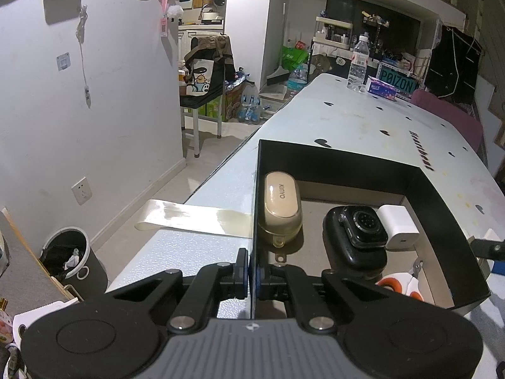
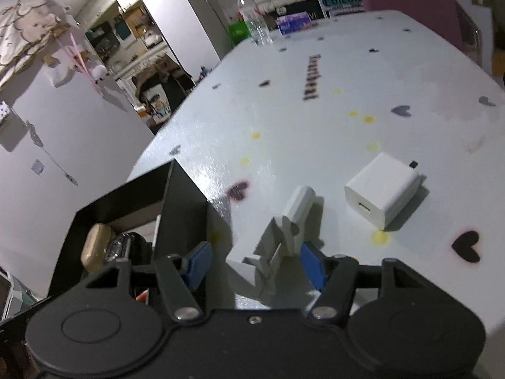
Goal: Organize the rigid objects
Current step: 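Grasp the white plug adapter with the right gripper, then lower the plug adapter into the black box and open the right gripper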
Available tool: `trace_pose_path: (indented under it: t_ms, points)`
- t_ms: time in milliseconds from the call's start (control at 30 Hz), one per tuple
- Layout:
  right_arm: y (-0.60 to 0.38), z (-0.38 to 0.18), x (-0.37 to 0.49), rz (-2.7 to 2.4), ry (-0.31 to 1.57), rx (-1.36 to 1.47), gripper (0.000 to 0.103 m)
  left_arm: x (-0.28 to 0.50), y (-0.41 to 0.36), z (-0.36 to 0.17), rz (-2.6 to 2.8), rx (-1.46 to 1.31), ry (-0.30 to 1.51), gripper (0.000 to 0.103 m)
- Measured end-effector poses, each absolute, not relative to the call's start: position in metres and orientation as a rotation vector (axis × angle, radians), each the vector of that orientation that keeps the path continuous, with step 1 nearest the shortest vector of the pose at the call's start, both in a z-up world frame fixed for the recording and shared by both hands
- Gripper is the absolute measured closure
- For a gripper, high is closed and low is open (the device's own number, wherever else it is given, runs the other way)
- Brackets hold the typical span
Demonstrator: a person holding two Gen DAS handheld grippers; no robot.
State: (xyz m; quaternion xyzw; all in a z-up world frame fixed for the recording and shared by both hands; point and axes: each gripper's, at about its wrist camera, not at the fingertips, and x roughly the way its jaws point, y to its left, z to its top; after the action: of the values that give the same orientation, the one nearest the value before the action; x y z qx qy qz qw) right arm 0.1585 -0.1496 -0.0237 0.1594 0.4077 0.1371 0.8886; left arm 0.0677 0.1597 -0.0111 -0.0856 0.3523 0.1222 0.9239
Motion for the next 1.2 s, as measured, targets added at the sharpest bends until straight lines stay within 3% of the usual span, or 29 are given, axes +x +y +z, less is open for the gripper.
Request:
trace_pose_path:
  t_ms: [67, 133, 167, 600, 1033, 1200]
  points:
    - [-0.149, -0.027, 0.161, 0.275, 0.874, 0.301, 0.053, 0.068, 0.160, -0.011, 0.251, -0.176, 0.723, 0.098]
    - [-0.149, -0.032, 0.162, 0.272, 0.931, 0.263, 0.077, 0.068, 0.160, -0.011, 0.251, -0.176, 0.724, 0.098]
    - [-0.150, -0.034, 0.161, 0.264, 0.951, 0.244, 0.080, 0.068, 0.160, -0.011, 0.251, -0.176, 0.724, 0.098]
    - [-0.165, -0.015, 0.138, 0.280, 0.886, 0.257, 0.081, 0.068, 0.160, -0.011, 0.250, -0.177, 0.723, 0.098]
    - [-0.156, 0.069, 0.112, 0.415, 0.607, 0.359, 0.081, 0.067, 0.159, -0.012, 0.248, -0.179, 0.722, 0.098]
    - [-0.114, 0.072, 0.127, 0.474, 0.624, 0.301, 0.081, 0.067, 0.159, -0.012, 0.247, -0.181, 0.722, 0.098]
